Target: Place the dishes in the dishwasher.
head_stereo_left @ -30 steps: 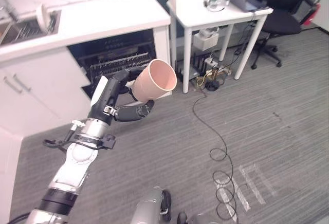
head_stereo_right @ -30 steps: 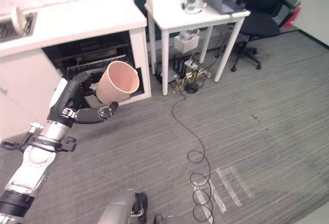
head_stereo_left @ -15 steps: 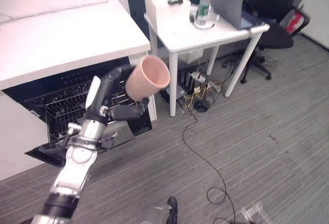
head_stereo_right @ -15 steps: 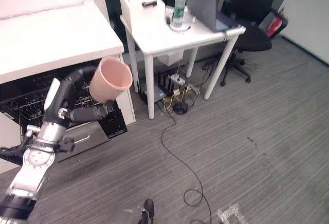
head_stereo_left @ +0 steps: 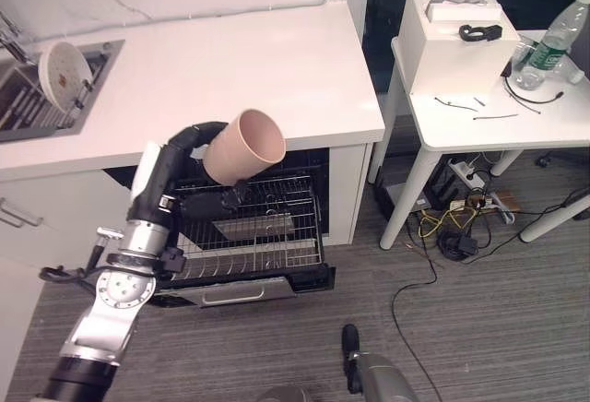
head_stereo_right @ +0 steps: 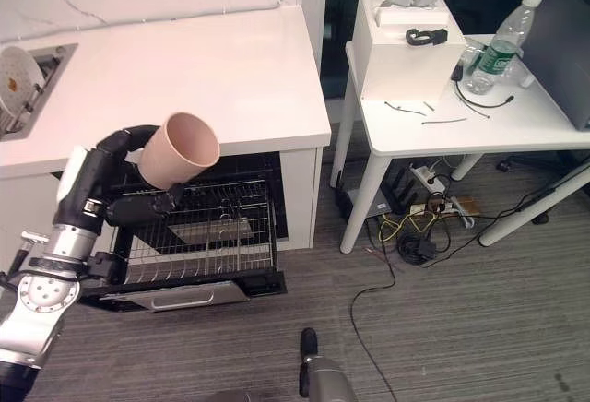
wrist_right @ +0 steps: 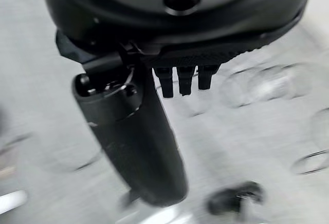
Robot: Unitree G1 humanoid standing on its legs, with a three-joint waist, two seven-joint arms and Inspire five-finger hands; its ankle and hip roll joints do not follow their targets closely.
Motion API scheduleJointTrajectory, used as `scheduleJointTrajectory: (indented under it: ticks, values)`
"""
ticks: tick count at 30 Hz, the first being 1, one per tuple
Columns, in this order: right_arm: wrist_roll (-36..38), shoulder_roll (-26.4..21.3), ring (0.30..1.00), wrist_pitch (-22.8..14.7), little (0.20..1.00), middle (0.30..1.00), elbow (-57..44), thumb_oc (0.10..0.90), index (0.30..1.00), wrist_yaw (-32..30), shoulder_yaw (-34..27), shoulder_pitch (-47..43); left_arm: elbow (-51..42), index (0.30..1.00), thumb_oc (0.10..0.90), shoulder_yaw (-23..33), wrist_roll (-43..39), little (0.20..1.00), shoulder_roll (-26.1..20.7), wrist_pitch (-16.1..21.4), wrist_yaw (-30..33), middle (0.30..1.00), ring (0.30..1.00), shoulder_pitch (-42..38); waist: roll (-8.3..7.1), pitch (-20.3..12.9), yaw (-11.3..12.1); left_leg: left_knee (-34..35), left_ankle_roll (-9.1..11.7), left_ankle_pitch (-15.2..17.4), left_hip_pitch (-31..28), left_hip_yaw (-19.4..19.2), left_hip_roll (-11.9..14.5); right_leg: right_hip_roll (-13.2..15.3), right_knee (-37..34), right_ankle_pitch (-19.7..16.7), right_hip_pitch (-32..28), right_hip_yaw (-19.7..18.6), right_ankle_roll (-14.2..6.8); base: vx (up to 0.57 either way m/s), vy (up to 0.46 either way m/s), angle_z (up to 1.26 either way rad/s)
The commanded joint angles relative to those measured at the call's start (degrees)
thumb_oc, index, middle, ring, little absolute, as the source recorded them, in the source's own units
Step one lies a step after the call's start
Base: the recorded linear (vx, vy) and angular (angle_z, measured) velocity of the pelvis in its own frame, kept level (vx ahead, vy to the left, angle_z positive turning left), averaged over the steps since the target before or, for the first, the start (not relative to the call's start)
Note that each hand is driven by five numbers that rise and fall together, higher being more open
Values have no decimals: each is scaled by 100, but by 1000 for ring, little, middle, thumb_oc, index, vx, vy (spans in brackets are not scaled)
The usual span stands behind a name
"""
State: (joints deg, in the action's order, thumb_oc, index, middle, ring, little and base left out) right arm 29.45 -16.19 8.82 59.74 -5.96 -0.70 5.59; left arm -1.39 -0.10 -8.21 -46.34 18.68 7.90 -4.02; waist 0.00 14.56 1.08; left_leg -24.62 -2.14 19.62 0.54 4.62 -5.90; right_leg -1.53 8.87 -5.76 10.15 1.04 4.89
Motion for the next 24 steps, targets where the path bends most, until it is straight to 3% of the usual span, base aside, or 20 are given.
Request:
scheduleJointTrajectory:
  ticks: [1,8,15,18,19,20,22,23,24]
  values:
    - [134,-211,900,54,900,900,-122,800,900,-173,228,275,-828,300,400,562,-270,300,-321,570,253,300,300,-767,70,-488,-229,743,146,-1030,435,-71,263,387,832,1194,-384,73,-1208,70,-5,-24]
    - [65,-254,900,142,900,900,-281,800,900,-68,271,300,-876,300,400,1041,-416,300,-583,604,270,300,300,-454,105,-544,-159,743,196,-1006,371,-138,340,428,832,1349,-537,158,-1149,36,3,-10]
    - [-118,-301,900,-119,900,900,295,800,900,202,223,269,-852,300,400,1201,-467,300,-717,422,294,300,300,-385,143,-581,-101,743,246,-995,322,-135,388,425,832,1438,-627,219,-1133,20,-6,-1]
    - [-149,-340,900,-190,900,900,433,800,900,231,162,267,-866,300,400,1188,-551,300,-706,417,231,300,300,-417,134,-582,-138,743,285,-1039,274,-343,457,457,832,1462,-637,270,-1107,-60,76,9]
    - [70,-399,900,-497,900,900,528,800,900,239,-71,398,-896,300,400,824,-665,300,-530,592,-35,300,300,-786,32,-476,-368,743,537,-1570,248,-1468,963,787,832,1414,-673,693,-1087,-211,322,32]
    - [43,-412,900,-707,900,900,618,800,900,292,-158,429,-889,300,400,660,-608,300,-440,614,-32,300,300,-936,17,-432,-407,743,637,-1766,312,-1509,1126,880,832,1381,-668,745,-1097,-224,359,75]
    - [-1,-439,900,-813,900,900,690,800,900,340,-200,412,-875,300,400,617,-569,300,-381,592,-80,300,300,-999,34,-415,-396,743,652,-1764,348,-1364,1148,906,832,1357,-655,719,-1122,-75,270,209]
    - [-80,-491,900,-949,900,900,793,800,900,391,-259,354,-882,300,400,603,-510,300,-332,538,-174,300,300,-1046,90,-412,-394,743,675,-1659,371,-1139,1208,956,832,1319,-613,658,-1193,-64,414,159]
    - [-108,-512,900,-1001,900,900,826,800,900,407,-313,336,-880,300,400,579,-621,300,-360,539,-244,300,300,-1081,134,-424,-420,743,686,-1516,388,-1146,1292,1033,832,1312,-599,700,-1250,-79,563,26]
